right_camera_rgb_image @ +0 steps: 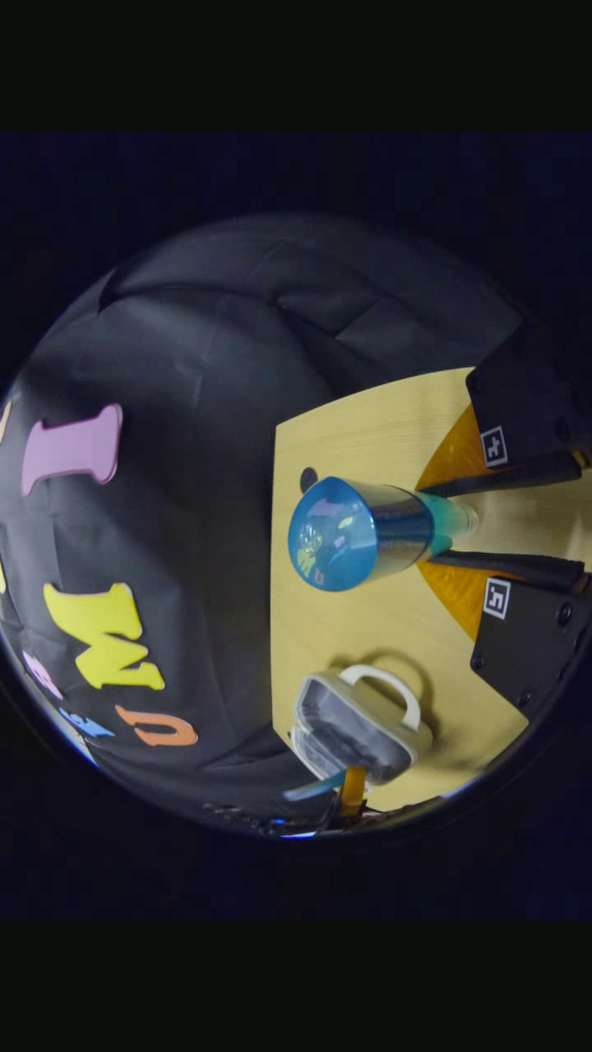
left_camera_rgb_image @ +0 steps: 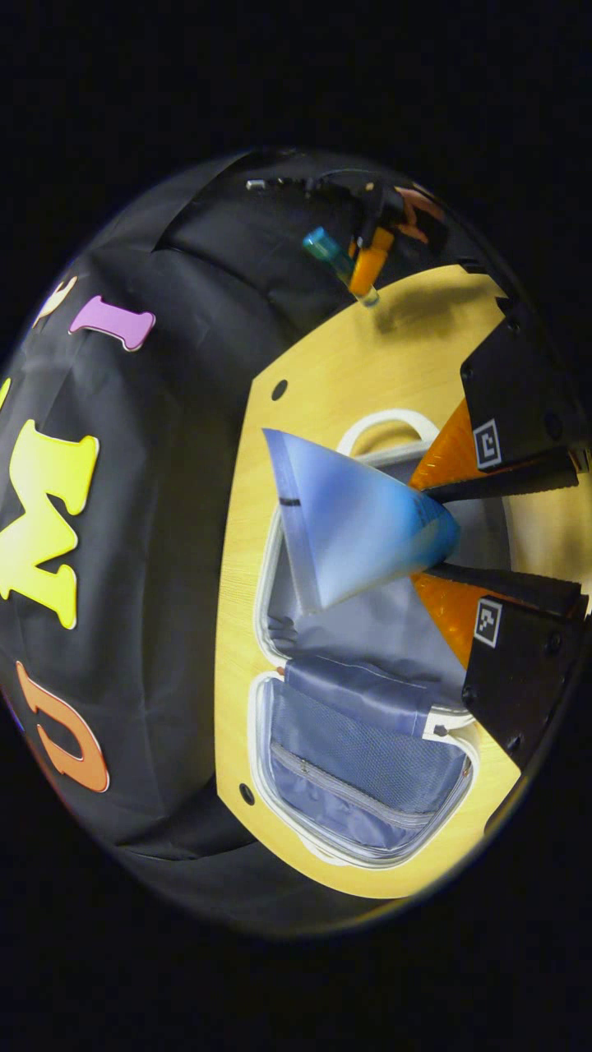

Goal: First open the suitcase, pack the skin care products into it, and then close the suitcase.

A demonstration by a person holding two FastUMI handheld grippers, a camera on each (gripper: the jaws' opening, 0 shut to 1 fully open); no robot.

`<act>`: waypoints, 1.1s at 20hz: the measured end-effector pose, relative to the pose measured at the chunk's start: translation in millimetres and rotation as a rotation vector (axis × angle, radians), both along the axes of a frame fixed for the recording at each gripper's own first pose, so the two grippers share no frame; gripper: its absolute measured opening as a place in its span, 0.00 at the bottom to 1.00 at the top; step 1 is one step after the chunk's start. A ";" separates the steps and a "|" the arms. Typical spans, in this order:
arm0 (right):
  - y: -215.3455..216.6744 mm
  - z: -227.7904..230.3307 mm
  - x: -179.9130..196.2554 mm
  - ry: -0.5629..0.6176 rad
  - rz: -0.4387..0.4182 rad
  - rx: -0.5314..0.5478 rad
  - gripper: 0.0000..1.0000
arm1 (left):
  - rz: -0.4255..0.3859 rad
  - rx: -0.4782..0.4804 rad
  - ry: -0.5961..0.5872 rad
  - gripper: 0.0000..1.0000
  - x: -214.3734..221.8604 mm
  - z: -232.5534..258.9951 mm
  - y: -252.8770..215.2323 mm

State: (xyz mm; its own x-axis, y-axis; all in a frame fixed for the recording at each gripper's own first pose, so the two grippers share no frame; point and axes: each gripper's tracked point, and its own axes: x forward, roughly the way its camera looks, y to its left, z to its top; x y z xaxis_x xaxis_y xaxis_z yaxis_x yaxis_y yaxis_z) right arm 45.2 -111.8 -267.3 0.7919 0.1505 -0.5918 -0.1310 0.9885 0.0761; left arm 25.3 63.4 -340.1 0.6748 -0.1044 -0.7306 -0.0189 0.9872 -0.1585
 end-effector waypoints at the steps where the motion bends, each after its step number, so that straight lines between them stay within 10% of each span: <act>1: 9.5 10.1 -7.7 -0.007 0.025 -0.007 0.32 | 0.002 -0.009 0.022 0.43 -0.5 -8.1 7.0; 8: 56.8 50.5 -36.7 -0.046 0.095 -0.037 0.32 | -0.030 -0.053 0.257 0.43 -13.9 -64.3 27.5; 22: 115.0 71.8 -48.0 -0.039 0.186 -0.021 0.32 | 0.023 0.041 0.322 0.46 -0.4 -81.7 32.4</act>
State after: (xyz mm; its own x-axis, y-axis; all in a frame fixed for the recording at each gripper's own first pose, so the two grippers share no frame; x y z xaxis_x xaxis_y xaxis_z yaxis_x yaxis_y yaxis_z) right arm -2.7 3.2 -195.4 0.7739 0.2849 -0.5656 -0.3144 0.9481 0.0473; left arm 24.9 95.8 -421.7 0.4103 -0.0582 -0.9101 -0.0841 0.9913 -0.1013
